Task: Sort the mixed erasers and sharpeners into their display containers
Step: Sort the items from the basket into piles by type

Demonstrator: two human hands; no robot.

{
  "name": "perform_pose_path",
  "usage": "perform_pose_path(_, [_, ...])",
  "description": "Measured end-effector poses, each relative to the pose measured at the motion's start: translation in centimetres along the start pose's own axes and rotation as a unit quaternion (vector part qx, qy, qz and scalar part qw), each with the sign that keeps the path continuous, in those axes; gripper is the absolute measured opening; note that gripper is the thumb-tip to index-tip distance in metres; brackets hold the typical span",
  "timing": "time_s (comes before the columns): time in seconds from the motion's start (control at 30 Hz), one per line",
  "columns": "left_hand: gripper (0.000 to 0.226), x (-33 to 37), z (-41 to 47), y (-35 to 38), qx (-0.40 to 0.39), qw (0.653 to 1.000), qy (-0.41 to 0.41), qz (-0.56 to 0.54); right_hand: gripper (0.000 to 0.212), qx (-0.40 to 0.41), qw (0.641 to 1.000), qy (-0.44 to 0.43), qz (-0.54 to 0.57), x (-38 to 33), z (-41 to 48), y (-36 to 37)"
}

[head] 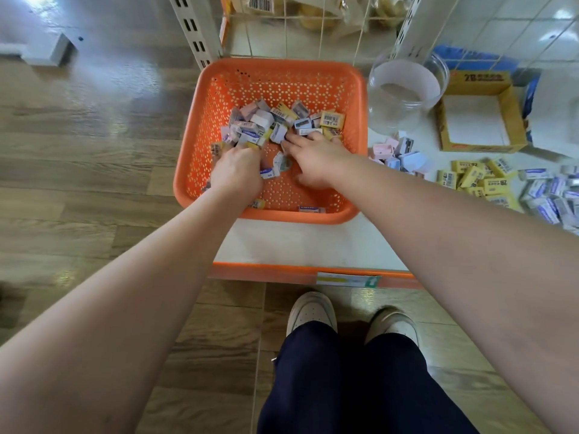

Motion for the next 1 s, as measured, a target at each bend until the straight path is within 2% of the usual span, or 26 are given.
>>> perform_pose_path(0.1, [0.027, -0.2, 0.0, 0.0, -0.005, 1.000, -0.009, -0.008, 0.059, 0.033, 0.999, -0.012, 0.009, -0.4, -0.1, -0.7])
perform_pose_path(0.23, [0.029, 0.0, -0.4, -0.9, 0.014, 0.999, -0.018, -0.049, 0.026, 0.109, 0.993, -0.015, 0.044, -0.5, -0.2, -2.3])
perform_pose_path(0.27, [0.030, 0.1, -0.6, -1.2, 0.021, 0.998, -0.020, -0.057, 0.025, 0.115, 0.992, -0.008, 0.055, -0.3, -0.2, -2.5])
perform_pose_path(0.37, [0.036, -0.1, -0.7, -1.7, 0.041, 0.996, -0.036, -0.072, 0.033, 0.114, 0.992, 0.001, 0.058, 0.0, -0.1, -2.4])
perform_pose_path(0.5, [0.037, -0.6, -0.8, -2.0, 0.058, 0.993, -0.059, -0.086, 0.049, 0.079, 0.996, -0.035, 0.025, -0.7, 0.1, -1.5])
perform_pose_path(0.67, [0.036, -0.6, -0.9, -2.4, 0.070, 0.990, -0.062, -0.106, 0.029, 0.097, 0.994, -0.033, 0.045, -0.7, 0.0, -1.7])
perform_pose_path(0.83, [0.034, -0.3, -1.3, -2.8, 0.078, 0.984, -0.055, -0.150, 0.040, 0.095, 0.991, -0.034, 0.088, -0.9, -0.5, -1.4])
perform_pose_path(1.0, [0.034, -0.3, -1.2, -3.0, 0.089, 0.979, -0.058, -0.173, 0.031, 0.126, 0.986, -0.026, 0.107, -0.9, -0.6, -2.6])
Point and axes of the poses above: each hand's wrist, its own z-axis towards the middle knuckle, its own y-axis out of the palm, x = y × z, the point moved 9 cm from there along z, towards the middle knuckle, and after that the axes turned 2 degrees about -z, right-handed, at the moved point
